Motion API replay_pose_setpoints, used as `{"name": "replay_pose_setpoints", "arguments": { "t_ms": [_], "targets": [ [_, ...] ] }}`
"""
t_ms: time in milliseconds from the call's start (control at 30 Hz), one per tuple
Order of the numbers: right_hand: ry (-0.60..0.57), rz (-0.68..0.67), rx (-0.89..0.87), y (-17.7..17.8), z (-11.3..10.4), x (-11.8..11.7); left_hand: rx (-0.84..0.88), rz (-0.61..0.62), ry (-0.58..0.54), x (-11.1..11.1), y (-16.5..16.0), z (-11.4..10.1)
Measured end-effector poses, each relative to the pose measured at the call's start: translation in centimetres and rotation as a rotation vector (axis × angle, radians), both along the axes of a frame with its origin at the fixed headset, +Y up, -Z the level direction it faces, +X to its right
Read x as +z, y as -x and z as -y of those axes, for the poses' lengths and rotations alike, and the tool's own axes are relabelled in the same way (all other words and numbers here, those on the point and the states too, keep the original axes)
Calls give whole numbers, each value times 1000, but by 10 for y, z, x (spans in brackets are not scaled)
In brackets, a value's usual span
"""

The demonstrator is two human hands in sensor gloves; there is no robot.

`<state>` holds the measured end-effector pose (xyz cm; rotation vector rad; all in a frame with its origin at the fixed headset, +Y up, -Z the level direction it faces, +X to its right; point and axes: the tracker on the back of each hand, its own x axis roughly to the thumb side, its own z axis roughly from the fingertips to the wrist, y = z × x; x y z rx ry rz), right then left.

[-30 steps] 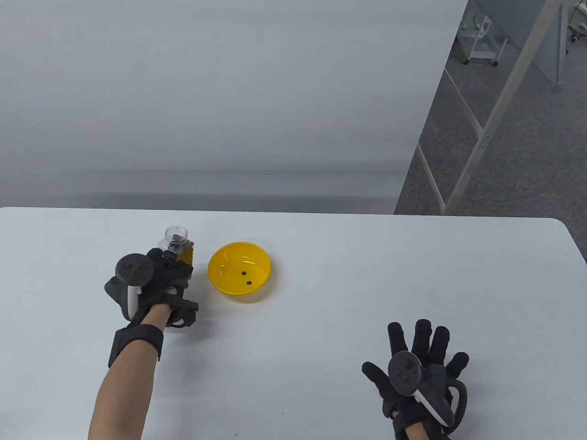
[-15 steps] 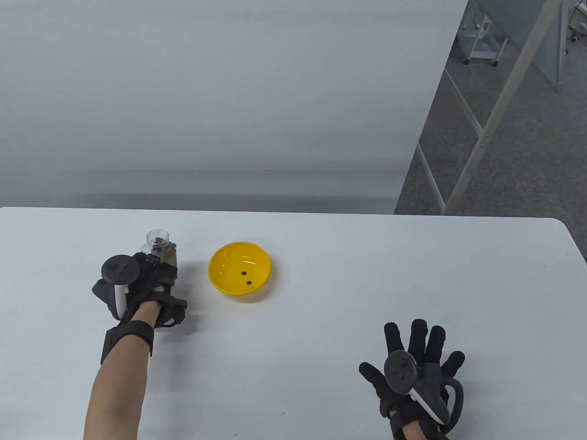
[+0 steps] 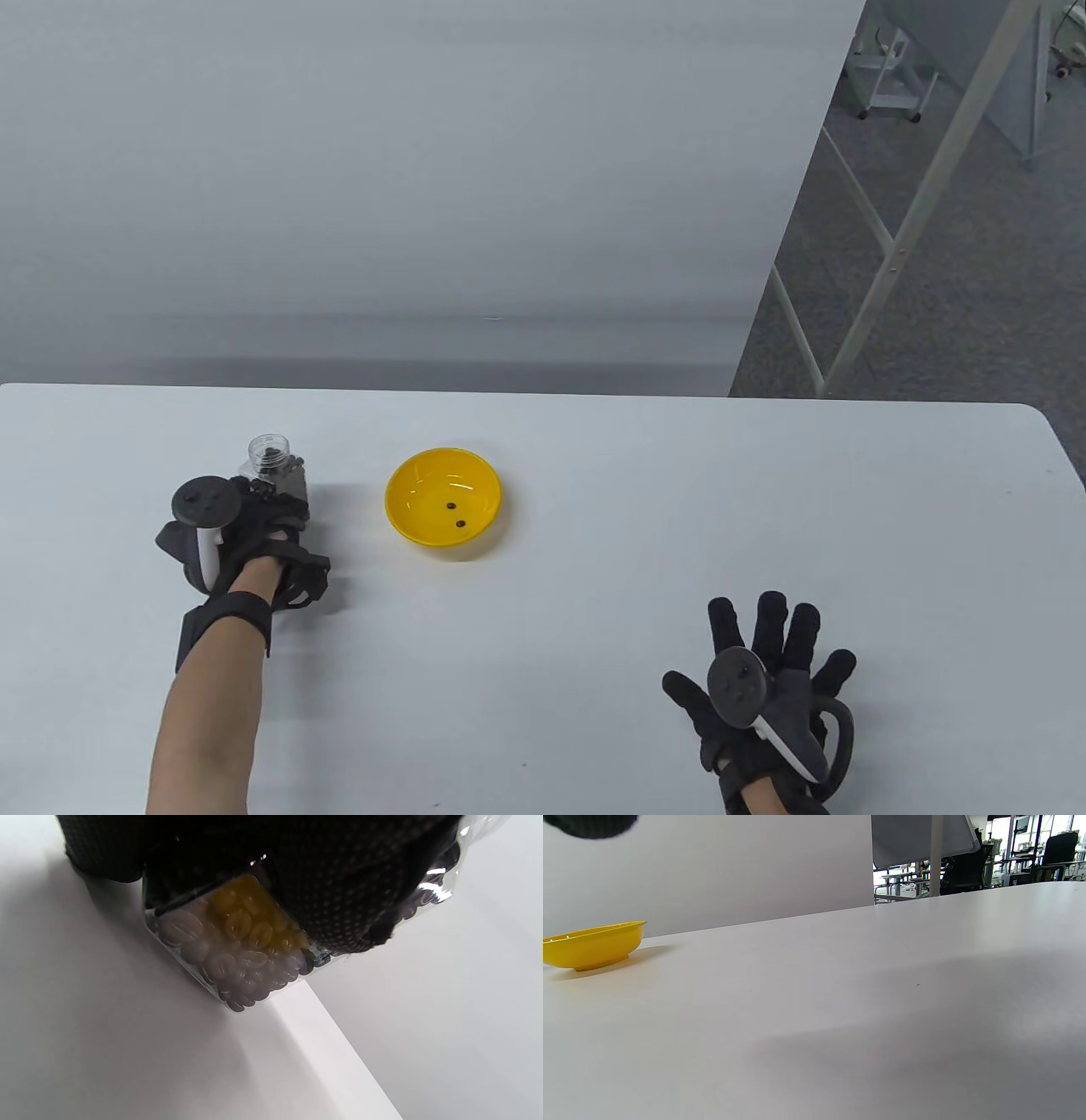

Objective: Pour coffee beans from coffee jar into bowl

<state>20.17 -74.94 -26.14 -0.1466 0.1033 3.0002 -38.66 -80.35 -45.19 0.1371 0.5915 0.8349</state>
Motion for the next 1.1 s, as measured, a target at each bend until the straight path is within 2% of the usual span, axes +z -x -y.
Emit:
{"name": "replay_pose_setpoints", "arguments": {
  "t_ms": [400, 667, 900, 1100],
  "targets": [
    [12, -4, 5, 2, 3, -1, -35, -31, 46, 1, 7, 4],
    [11, -3, -6, 0, 3, -1, -41, -8, 77, 10, 6, 3],
    [-1, -8, -18, -2, 0, 2, -104, 21, 91, 28, -6, -6],
    [-21, -24, -31, -3, -4, 6, -135, 49, 69, 57, -17, -17]
  ]
}}
